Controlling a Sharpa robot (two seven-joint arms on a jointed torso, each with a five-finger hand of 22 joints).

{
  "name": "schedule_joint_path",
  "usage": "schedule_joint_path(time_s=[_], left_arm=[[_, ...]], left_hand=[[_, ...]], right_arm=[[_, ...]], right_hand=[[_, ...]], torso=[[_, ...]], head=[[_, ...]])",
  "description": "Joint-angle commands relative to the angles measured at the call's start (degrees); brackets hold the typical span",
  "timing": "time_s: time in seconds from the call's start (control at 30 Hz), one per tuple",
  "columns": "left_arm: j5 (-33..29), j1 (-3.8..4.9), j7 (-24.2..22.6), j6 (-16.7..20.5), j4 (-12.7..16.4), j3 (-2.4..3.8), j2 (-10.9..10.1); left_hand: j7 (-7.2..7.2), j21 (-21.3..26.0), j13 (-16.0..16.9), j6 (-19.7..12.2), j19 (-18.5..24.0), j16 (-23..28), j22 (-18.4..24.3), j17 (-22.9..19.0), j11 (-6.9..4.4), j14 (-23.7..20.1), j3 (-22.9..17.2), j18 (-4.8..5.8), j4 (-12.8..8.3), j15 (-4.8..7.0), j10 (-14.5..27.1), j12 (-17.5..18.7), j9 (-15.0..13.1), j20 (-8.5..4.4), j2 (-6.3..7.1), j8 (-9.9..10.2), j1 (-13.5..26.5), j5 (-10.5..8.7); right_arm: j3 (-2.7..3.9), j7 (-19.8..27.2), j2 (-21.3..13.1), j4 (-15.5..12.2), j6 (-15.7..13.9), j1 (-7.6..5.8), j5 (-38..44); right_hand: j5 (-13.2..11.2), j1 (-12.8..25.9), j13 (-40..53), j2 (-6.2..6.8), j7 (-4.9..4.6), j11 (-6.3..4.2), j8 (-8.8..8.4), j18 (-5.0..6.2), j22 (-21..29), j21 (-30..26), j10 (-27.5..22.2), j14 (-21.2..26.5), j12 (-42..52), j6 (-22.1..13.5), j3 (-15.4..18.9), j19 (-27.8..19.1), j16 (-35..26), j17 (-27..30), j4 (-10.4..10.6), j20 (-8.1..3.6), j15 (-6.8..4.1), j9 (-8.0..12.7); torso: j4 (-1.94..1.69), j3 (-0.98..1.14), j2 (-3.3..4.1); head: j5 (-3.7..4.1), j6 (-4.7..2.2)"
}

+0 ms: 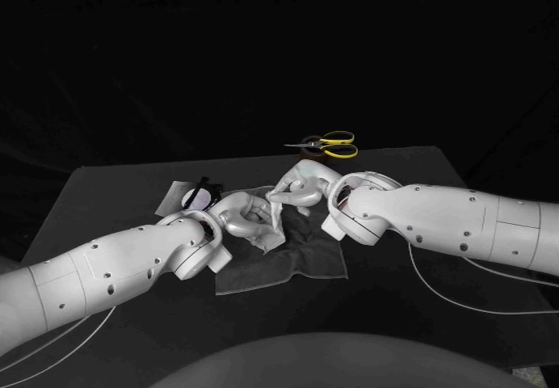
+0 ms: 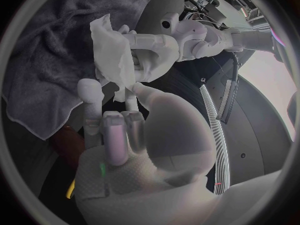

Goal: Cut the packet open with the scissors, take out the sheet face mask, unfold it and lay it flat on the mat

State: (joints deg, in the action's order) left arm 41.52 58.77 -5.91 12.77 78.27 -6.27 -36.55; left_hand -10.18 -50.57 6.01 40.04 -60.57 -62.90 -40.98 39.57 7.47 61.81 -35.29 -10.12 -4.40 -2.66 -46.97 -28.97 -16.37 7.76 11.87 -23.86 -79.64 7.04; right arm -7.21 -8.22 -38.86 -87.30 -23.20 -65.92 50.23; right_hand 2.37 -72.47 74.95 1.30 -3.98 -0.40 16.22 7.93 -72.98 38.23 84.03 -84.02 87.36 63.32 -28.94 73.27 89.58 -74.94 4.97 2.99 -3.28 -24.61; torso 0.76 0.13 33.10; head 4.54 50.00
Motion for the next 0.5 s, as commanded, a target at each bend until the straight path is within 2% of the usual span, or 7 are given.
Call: schedule_joint_path(time_s=[0.03, 0.2, 0.3, 0.37, 0.5], left_arm=[[-4.27, -0.05, -3.68, -4.33, -0.03, 0.05, -0.05], [-6.66, -0.06, -4.40, -5.88, -0.39, 0.08, -0.10], [-8.16, -0.06, -4.58, -6.85, -0.62, 0.12, -0.05], [-9.10, -0.06, -4.58, -7.73, -0.85, 0.15, 0.00], [-10.00, -0.06, -4.50, -9.11, -1.09, 0.18, 0.04]], left_hand=[[0.94, -2.47, -0.92, 0.30, 1.01, 0.80, -1.95, -1.17, -0.29, -0.79, -1.92, -0.44, -2.33, 0.56, 0.56, 0.72, 0.44, -0.75, -0.56, -0.67, -2.04, 0.13], [1.54, -7.48, -2.34, 0.10, 3.72, 1.90, -6.12, -2.63, -0.65, -0.99, -6.72, -0.56, -6.26, 1.95, 0.77, 1.94, 1.50, -2.01, -1.37, -1.03, -3.53, 0.47], [1.76, -9.16, -2.39, -0.25, 4.68, 1.99, -7.54, -2.98, -0.92, -0.93, -9.19, -0.54, -7.50, 2.46, 1.53, 2.76, 1.96, -2.41, -1.56, -1.12, -3.50, 0.55], [1.88, -9.98, -2.39, -0.35, 5.00, 1.69, -8.19, -3.04, -1.33, -0.82, -10.31, -0.58, -7.83, 2.65, 1.82, 3.06, 2.19, -2.56, -1.75, -1.28, -3.06, 0.51], [2.05, -11.27, -2.34, -0.47, 5.19, 1.02, -9.13, -3.28, -1.71, -0.60, -12.01, -0.58, -8.29, 2.95, 1.82, 3.27, 2.49, -2.83, -2.07, -1.51, -2.55, 0.46]], right_arm=[[0.02, 1.46, 0.59, 0.68, 1.22, -0.07, -2.18], [-0.03, 1.72, 1.28, 1.08, 2.14, -0.04, -3.08], [-0.05, 2.13, 1.52, 1.23, 2.63, -0.03, -3.82], [-0.08, 3.02, 1.76, 1.50, 3.17, -0.03, -5.04], [-0.12, 4.74, 2.11, 2.13, 3.96, 0.00, -6.78]], right_hand=[[0.40, 0.94, 13.25, 0.63, 0.23, -0.16, 0.62, 0.64, 0.05, -0.45, 5.12, -5.82, -0.27, -0.50, -0.48, -0.29, 0.24, -14.64, -0.25, -0.27, -0.41, -1.46], [0.41, 2.74, 13.14, 1.66, -0.13, 0.17, 0.37, 0.67, 0.17, -1.15, 5.05, -5.74, -0.45, -1.43, 0.43, -0.59, 0.15, -14.42, 0.62, -0.13, -0.16, -1.50], [0.43, 4.18, 13.16, 2.44, -0.62, 0.58, -0.24, 0.65, 0.21, -1.48, 5.05, -5.69, -0.43, -2.47, 1.45, -0.74, 0.10, -14.30, 1.50, 0.06, 0.16, -1.30], [0.45, 6.33, 13.03, 3.38, -1.50, 1.33, -1.47, 0.64, 0.33, -2.12, 4.96, -5.60, -0.67, -4.12, 3.23, -1.02, 0.00, -14.06, 3.17, 0.46, 0.77, -0.81], [0.51, 8.58, 12.93, 3.65, -2.57, 2.30, -3.13, 0.62, 0.36, -2.66, 4.87, -5.55, -0.85, -5.91, 5.56, -1.30, -0.03, -13.97, 5.81, 1.16, 1.63, -0.11]], torso=[[-0.08, -0.01, 0.03], [-0.04, 0.02, 0.08], [0.01, 0.01, 0.03], [0.01, 0.04, 0.02], [0.02, 0.08, 0.00]], head=[[0.01, 0.00], [-0.16, 0.00], [-0.18, 0.00], [-0.23, 0.00], [-0.19, 0.00]])
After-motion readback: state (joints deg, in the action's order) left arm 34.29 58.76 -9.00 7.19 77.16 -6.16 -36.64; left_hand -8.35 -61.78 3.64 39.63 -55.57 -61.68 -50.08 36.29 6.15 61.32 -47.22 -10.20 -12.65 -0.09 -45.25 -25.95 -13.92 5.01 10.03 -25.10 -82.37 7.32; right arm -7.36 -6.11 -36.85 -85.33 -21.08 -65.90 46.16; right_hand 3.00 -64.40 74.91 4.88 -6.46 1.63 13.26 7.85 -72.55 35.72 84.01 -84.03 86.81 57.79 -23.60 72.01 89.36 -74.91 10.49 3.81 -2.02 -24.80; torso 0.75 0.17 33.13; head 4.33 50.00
